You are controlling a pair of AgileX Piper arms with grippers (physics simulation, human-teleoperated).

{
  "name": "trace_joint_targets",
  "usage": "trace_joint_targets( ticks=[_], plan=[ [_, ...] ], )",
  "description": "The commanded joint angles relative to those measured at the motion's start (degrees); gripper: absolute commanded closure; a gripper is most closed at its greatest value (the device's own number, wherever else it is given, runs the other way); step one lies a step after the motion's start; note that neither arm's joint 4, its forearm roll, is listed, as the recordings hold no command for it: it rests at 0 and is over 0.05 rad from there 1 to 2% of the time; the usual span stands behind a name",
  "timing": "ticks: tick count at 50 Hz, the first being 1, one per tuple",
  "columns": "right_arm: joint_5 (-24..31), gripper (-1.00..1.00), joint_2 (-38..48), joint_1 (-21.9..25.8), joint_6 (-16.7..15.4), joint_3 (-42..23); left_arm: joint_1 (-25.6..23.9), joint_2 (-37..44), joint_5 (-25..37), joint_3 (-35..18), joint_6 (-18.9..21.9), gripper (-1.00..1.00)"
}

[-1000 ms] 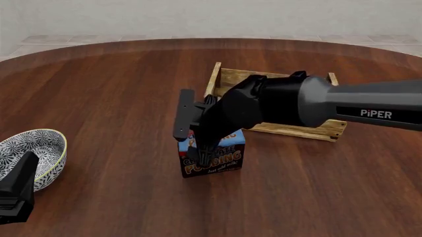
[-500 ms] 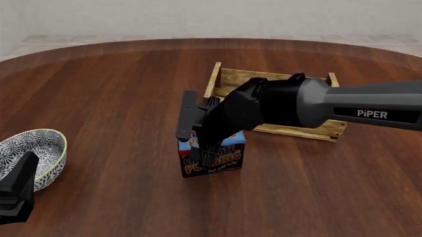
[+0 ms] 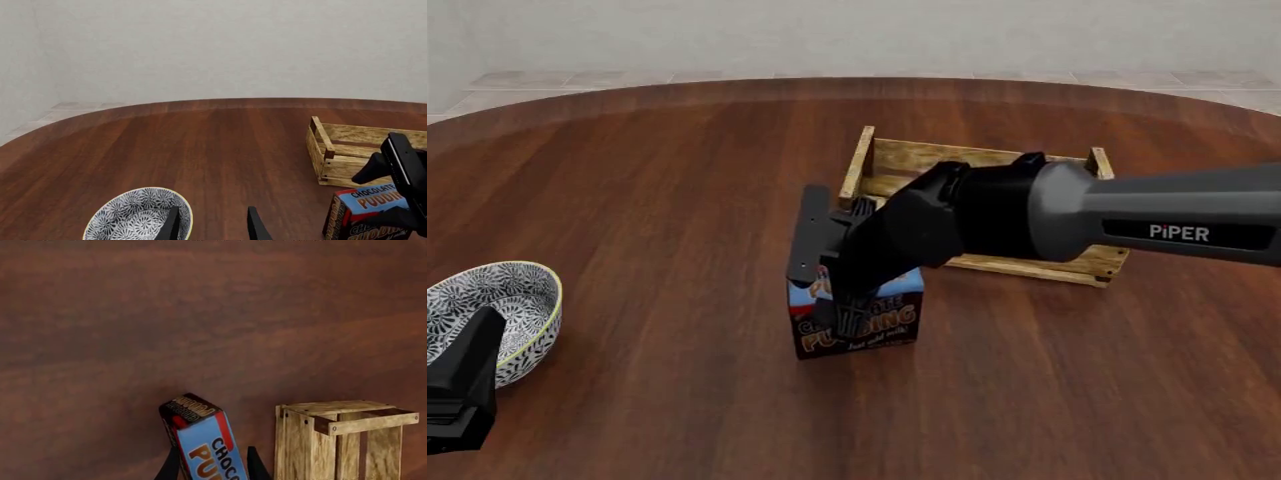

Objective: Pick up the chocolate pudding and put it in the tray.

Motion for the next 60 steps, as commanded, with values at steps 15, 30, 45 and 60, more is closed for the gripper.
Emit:
trace_joint_targets(
  ticks=[15,30,45,60],
  plan=[
    [-1.4,-1.0,0.9,1.2,1.0,1.5,0.0,0.0,0.0,0.0,0.0,-1.0],
    [-1.2,1.0,-1.8,5.5,3.9,4.8,0.0,0.0,0.0,0.0,0.0,-1.0],
    [-0.5,1.0,-4.7,6.5,4.9,4.9,0.0,0.0,0.0,0.0,0.0,-1.0],
    [3.0,1.0,-7.1,0.0,-1.4,1.7,0.0,0.0,0.0,0.0,0.0,-1.0]
  ],
)
